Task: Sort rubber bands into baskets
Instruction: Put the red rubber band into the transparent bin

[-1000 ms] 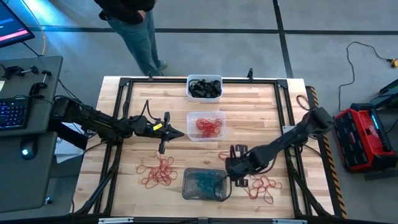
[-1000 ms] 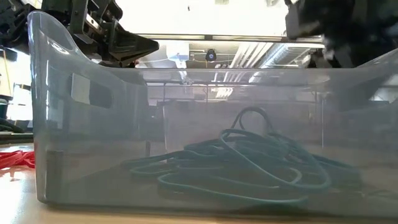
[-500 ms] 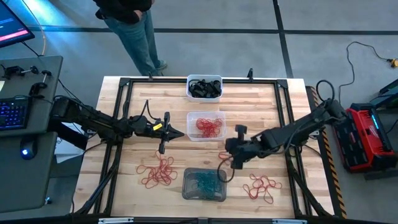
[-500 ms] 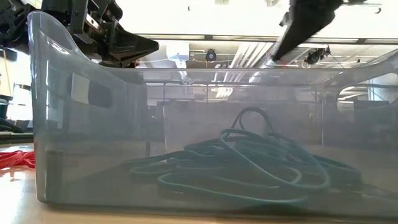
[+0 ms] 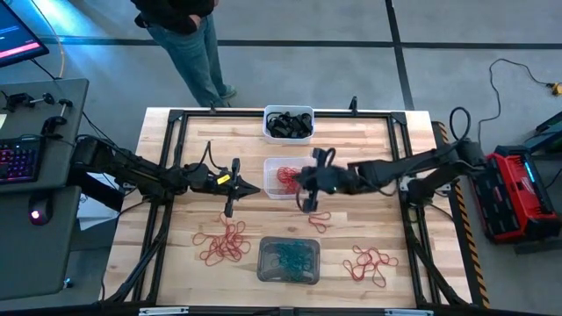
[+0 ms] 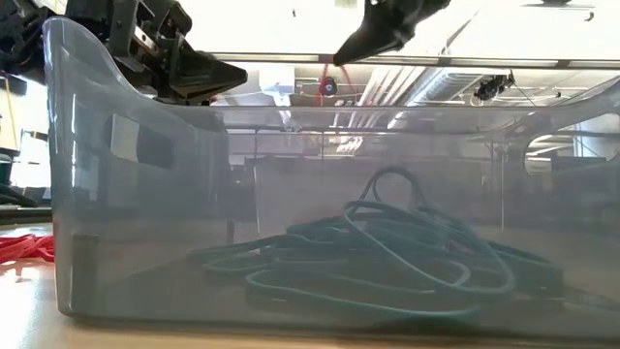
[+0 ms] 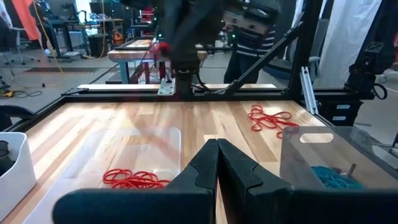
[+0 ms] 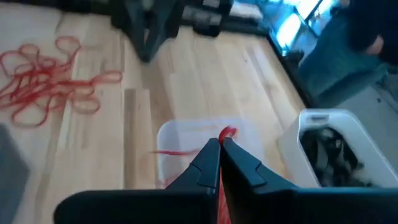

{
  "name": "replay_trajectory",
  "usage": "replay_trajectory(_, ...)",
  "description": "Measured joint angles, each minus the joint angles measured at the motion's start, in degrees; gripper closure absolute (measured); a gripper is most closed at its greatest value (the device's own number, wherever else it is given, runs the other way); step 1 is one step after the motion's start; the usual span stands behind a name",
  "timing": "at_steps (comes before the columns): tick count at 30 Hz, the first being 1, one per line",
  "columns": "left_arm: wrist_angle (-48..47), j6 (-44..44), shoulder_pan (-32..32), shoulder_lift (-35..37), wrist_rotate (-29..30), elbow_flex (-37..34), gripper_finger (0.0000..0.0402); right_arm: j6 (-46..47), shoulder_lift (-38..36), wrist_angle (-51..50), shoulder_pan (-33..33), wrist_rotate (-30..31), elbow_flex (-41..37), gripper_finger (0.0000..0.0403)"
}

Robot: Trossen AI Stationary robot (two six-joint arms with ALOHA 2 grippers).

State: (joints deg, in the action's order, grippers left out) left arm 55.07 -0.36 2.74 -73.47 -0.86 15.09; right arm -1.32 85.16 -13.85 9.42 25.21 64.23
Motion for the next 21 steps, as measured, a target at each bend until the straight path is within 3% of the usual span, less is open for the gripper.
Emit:
replay_trajectory(10, -1.1, 0.07, -0.15, -0.02, 0.23, 0.02, 0.0401, -2.21, 4.83, 4.22, -7.46, -9.23, 0.0, 0.0403)
replay_trajectory(21, -1.75, 0.59, -0.15, -0.02, 0.74, 0.02, 0.0401, -2.74, 13.47, 6.88, -10.77, -12.02, -0.02, 0.0403)
